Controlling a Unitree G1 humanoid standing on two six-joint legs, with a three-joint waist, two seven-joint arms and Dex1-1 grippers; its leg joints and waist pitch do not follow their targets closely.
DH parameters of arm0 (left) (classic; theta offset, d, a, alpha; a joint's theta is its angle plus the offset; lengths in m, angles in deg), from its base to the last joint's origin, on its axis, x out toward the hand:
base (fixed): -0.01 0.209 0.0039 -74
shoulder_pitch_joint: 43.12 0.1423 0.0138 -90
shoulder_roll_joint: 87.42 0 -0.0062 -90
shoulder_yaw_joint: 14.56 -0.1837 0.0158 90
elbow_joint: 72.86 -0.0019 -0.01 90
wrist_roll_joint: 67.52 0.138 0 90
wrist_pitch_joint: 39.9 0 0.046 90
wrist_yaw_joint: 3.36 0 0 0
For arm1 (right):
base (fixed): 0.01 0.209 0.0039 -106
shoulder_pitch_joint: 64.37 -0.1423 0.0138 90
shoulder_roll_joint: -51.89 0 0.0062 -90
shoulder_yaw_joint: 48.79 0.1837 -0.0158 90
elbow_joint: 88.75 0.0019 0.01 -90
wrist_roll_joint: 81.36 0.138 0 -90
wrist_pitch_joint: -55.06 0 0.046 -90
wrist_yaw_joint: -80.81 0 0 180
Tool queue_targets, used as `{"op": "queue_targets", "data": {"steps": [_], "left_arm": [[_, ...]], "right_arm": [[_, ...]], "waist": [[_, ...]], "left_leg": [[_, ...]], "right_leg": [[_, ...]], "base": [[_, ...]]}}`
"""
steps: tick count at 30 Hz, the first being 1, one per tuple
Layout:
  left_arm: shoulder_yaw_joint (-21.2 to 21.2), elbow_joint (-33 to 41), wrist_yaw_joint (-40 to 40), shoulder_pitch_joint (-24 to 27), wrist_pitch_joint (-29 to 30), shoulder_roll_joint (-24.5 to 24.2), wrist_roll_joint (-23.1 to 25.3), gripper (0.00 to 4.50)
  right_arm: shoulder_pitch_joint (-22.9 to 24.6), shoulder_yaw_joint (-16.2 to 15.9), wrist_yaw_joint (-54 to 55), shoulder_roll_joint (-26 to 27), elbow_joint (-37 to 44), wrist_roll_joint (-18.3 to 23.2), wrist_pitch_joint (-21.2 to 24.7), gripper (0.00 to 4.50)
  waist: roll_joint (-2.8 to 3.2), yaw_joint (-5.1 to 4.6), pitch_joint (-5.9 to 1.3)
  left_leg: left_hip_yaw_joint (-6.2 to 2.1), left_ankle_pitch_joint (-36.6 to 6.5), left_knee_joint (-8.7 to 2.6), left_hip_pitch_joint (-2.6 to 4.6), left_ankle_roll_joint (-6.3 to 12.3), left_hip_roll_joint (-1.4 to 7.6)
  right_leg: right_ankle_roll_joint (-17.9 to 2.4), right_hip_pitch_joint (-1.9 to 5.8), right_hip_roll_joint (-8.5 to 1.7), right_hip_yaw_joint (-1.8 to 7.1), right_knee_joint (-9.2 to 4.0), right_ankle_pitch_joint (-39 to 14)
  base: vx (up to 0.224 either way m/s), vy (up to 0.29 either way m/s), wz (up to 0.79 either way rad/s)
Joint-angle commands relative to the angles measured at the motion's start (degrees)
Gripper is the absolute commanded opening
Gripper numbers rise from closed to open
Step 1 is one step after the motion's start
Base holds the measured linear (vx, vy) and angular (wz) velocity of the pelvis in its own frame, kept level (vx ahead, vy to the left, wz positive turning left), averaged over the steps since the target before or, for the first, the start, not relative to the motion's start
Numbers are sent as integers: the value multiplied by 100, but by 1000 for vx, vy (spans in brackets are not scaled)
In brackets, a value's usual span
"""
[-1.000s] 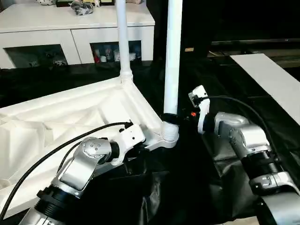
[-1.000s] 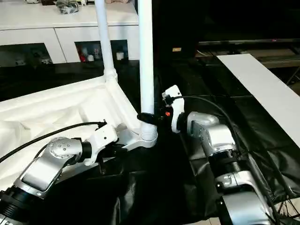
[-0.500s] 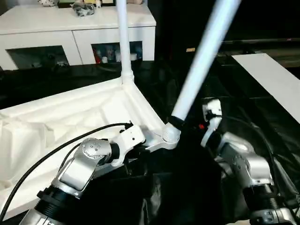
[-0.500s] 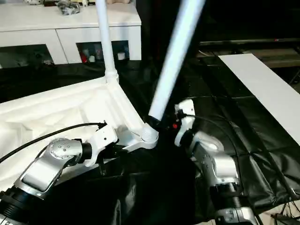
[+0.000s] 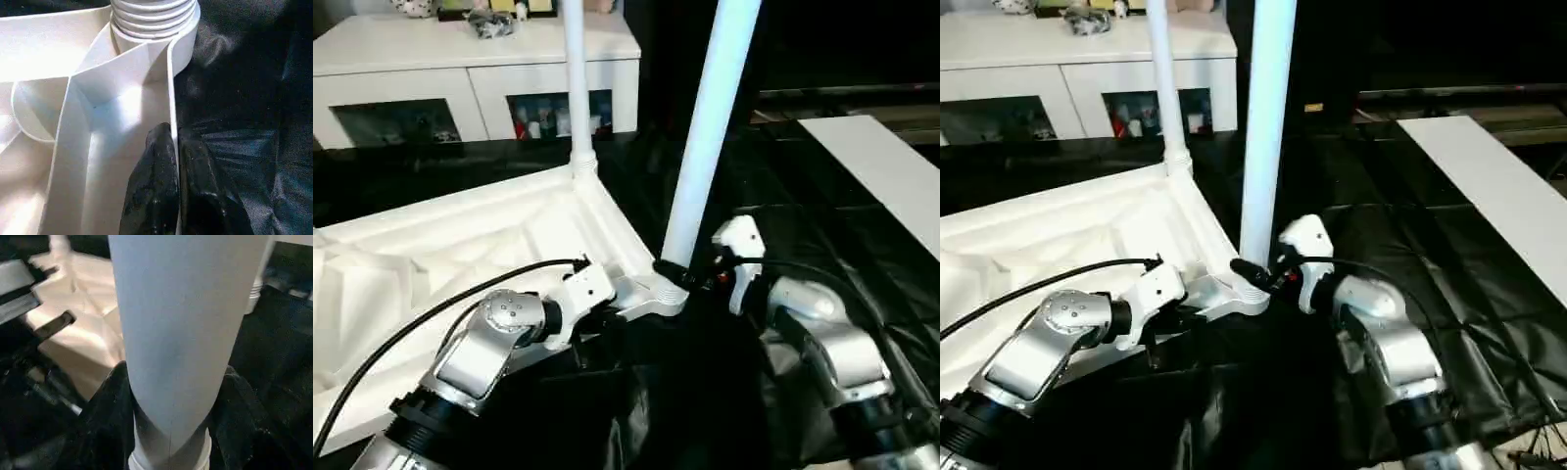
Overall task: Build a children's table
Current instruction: Insert table leg to table base
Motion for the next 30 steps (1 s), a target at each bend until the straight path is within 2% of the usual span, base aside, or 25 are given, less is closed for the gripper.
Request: {"op": "queue_targets", "data": {"steps": [1,2,5,6,12,15,17,18,22,26,29,30], "left_arm": [[-28,-26,74,-52,-23,-51,152,0],[-31,-19,82,-43,-21,-58,146,0],[-33,-13,105,-32,-24,-71,134,0],[-13,-11,123,-29,-18,-62,114,0],[9,-42,116,-49,-52,-78,81,0],[9,-54,92,-60,-82,-86,66,0],[-9,-56,27,-89,-113,-112,31,0],[-17,-53,13,-93,-114,-119,27,0],[-32,-30,-10,-83,-102,-124,12,0],[-73,41,-82,-30,-100,-160,-26,0],[-87,73,-104,-7,-101,-178,-48,0],[-86,79,-98,-1,-100,-180,-49,0]], "right_arm": [[333,-637,-355,-92,-411,-284,583,183],[306,-693,-441,-140,-413,-281,655,183],[257,-738,-522,-197,-472,-256,776,183],[227,-623,-425,-140,-611,-217,818,183],[89,-138,-37,129,-1114,-25,822,183],[3,41,82,215,-1279,66,862,183],[-285,341,215,295,-1710,207,1033,183],[-365,342,187,267,-1823,188,1075,183],[-521,252,12,204,-2074,117,1206,183],[-928,201,-12,263,-2639,-17,1132,183],[-1065,177,-41,274,-2820,-44,1094,183],[-1080,172,-43,273,-2839,-53,1072,183]], "waist": [[-9,-34,-135],[-67,-44,-138],[-50,-32,-149],[-65,-38,-149],[-54,-51,-152],[-30,-81,-144],[-2,-97,-132],[-15,-117,-125],[-16,-151,-107],[-20,-200,-98],[-13,-213,-94],[-27,-209,-88]], "left_leg": [[-179,-2622,-496,169,-246,344],[-170,-2569,-494,156,-221,344],[-159,-2423,-489,152,-167,345],[-160,-2406,-491,140,-160,339],[-169,-2575,-495,160,-214,341],[-184,-2745,-506,161,-279,335],[-193,-2914,-507,182,-320,327],[-211,-3020,-516,172,-357,323],[-240,-3340,-506,206,-436,326],[-265,-3486,-526,196,-467,330],[-268,-3542,-524,194,-468,329],[-267,-3563,-524,198,-467,329]], "right_leg": [[-744,-55,-326,195,-584,-2148],[-752,-47,-320,194,-581,-2057],[-844,-43,-313,191,-551,-1717],[-865,-34,-316,187,-544,-1696],[-865,-52,-317,183,-563,-1882],[-846,-73,-317,181,-580,-2016],[-845,-99,-326,183,-597,-2187],[-819,-93,-323,166,-602,-2368],[-686,-150,-349,172,-658,-2858],[-694,-164,-340,160,-655,-2822],[-730,-173,-343,160,-654,-2809],[-719,-184,-345,163,-659,-2854]], "base": [[0,0,0],[0,0,0],[0,0,0],[0,0,0],[0,0,0],[0,0,0],[0,0,0],[0,0,0],[0,0,0],[0,0,0],[0,0,0],[0,0,0]]}}
